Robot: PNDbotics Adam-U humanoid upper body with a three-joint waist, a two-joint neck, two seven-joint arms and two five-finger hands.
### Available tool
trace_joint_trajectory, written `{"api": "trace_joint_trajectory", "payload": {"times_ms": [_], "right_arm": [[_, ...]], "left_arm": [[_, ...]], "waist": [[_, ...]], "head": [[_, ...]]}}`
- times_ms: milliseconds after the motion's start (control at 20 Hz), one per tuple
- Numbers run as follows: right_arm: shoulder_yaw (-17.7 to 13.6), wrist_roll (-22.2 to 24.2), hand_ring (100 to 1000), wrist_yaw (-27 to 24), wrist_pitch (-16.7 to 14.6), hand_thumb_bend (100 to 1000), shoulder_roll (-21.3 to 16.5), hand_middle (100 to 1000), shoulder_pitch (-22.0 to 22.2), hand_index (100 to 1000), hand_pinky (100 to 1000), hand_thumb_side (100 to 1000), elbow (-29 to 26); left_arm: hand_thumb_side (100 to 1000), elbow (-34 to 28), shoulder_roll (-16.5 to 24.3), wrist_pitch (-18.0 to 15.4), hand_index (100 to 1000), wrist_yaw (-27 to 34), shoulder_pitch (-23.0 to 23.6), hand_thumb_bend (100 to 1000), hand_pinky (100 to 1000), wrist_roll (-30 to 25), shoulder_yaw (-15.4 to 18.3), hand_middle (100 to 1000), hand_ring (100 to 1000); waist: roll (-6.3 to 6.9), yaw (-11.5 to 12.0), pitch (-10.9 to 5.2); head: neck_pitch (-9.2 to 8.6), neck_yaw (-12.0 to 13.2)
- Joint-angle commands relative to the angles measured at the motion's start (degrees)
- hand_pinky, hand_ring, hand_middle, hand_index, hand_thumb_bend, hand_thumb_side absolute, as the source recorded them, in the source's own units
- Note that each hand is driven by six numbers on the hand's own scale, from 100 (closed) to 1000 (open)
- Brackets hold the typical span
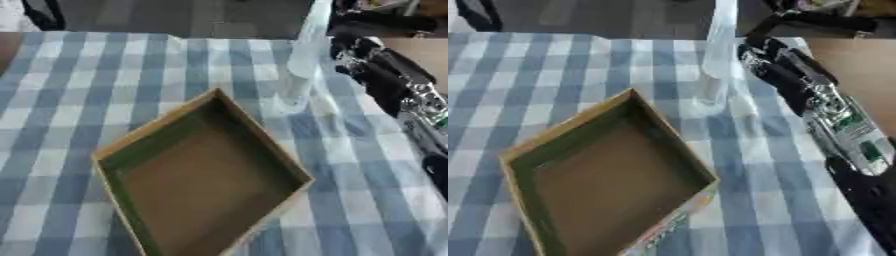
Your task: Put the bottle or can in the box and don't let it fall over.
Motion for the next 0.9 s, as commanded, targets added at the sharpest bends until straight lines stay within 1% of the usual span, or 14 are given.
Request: {"api": "trace_joint_trajectory", "payload": {"times_ms": [50,450,900], "right_arm": [[-0.16,-0.16,1000,-1.32,0.0,100,-0.83,1000,-1.21,1000,1000,543,0.06],[-0.12,0.46,1000,-2.2,-0.88,100,-1.47,1000,-2.21,1000,1000,538,0.56],[-0.12,2.88,1000,-2.78,-1.79,100,-1.62,1000,-2.98,1000,1000,537,0.29]], "left_arm": [[565,-1.09,0.56,0.0,686,0.28,-0.98,100,1000,-0.41,-0.01,1000,1000],[565,-1.21,0.1,0.1,683,0.42,-1.63,100,999,-0.79,-0.19,1000,1000],[565,-1.32,-0.35,0.3,681,0.37,-2.21,100,998,-1.47,-0.32,1000,1000]], "waist": [[0.24,0.24,-0.74],[0.35,1.17,0.18],[0.34,2.09,1.06]], "head": [[-1.15,-0.33],[-2.26,-0.92],[-3.27,-1.21]]}}
